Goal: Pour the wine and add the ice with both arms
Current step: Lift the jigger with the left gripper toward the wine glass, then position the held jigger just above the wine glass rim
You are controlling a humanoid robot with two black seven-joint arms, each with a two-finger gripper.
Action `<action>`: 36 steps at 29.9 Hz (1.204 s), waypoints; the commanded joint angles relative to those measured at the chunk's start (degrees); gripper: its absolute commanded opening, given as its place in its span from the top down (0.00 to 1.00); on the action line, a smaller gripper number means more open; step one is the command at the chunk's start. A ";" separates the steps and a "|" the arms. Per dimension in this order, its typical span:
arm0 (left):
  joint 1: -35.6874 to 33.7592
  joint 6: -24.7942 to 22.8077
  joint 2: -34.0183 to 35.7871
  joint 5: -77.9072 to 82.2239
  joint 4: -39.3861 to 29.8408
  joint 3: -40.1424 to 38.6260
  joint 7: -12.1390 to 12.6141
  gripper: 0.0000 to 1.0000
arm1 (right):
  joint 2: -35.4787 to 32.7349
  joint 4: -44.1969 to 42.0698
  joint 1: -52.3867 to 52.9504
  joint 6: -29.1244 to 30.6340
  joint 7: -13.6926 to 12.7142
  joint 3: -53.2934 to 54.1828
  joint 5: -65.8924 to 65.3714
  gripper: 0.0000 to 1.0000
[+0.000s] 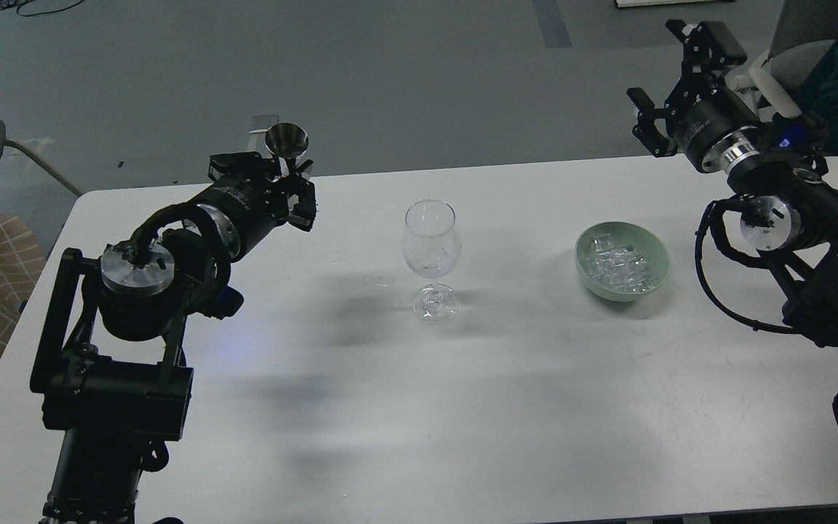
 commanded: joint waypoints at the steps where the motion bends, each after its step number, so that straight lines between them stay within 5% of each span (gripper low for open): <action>1: 0.22 0.00 0.00 0.01 -0.01 2.39 -0.14 1.00 | 0.00 -0.01 -0.14 0.00 0.01 -0.04 0.00 0.00; 36: -1.53 0.40 0.00 8.97 0.16 14.35 -0.32 1.00 | 0.09 0.17 -1.81 0.00 0.01 0.14 0.00 0.00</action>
